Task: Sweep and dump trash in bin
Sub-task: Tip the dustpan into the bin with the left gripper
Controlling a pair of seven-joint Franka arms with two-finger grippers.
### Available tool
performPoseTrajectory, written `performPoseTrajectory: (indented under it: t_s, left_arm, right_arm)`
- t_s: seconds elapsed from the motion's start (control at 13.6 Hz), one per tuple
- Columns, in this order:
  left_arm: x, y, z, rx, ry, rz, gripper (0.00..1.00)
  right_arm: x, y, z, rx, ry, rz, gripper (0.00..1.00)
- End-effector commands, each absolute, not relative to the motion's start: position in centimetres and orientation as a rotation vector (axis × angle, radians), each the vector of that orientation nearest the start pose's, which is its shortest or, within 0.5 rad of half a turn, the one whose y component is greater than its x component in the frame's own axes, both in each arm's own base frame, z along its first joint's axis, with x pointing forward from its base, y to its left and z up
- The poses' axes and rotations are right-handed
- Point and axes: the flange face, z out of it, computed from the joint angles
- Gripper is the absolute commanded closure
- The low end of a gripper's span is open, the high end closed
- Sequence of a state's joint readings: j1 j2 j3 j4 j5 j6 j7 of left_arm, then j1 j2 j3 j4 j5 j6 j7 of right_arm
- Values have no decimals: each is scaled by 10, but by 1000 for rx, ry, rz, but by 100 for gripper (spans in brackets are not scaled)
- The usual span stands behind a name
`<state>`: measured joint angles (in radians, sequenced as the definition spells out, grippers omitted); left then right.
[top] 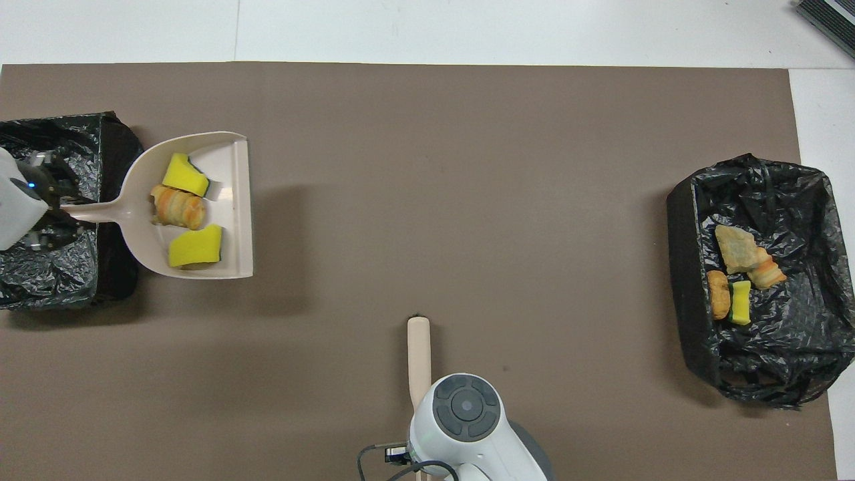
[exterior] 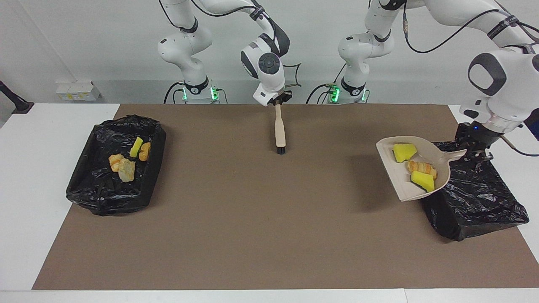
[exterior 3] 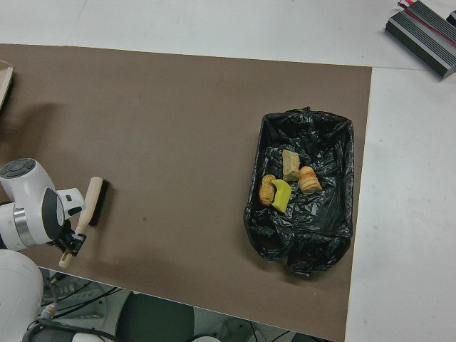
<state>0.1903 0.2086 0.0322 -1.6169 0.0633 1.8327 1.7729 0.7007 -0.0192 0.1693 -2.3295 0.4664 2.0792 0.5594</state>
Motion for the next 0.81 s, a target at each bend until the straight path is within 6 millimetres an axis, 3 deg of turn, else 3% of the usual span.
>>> performPoseTrajectory:
  t_s: [0.0,0.15,0.22,0.29,0.37,0.51,0.74]
  left_arm:
    - [609,201,498,-2152,2240,172,100]
    - [601,246,510,-2072,2288,172,100]
    - [602,261,512,-2084,2275,182,100]
    - [607,270,522,-2066,2257,219,100]
    - [614,275,527,-2042,2240,276,100]
    - [623,278,539,-1979,2198,345,100]
    - [635,271,554,-1899,2096,448,100]
  right_arm:
    - [295,377,332,-2938,-79,635,100]
    - [296,377,332,-2938,-74,631,100]
    - [296,377,332,-2937,-75,631,94]
    - [297,378,333,-2939,-62,633,35]
    - [298,379,335,-2937,-58,625,0]
    - [307,377,352,-2922,-54,578,0]
    - [347,357,398,-2967,-91,367,0]
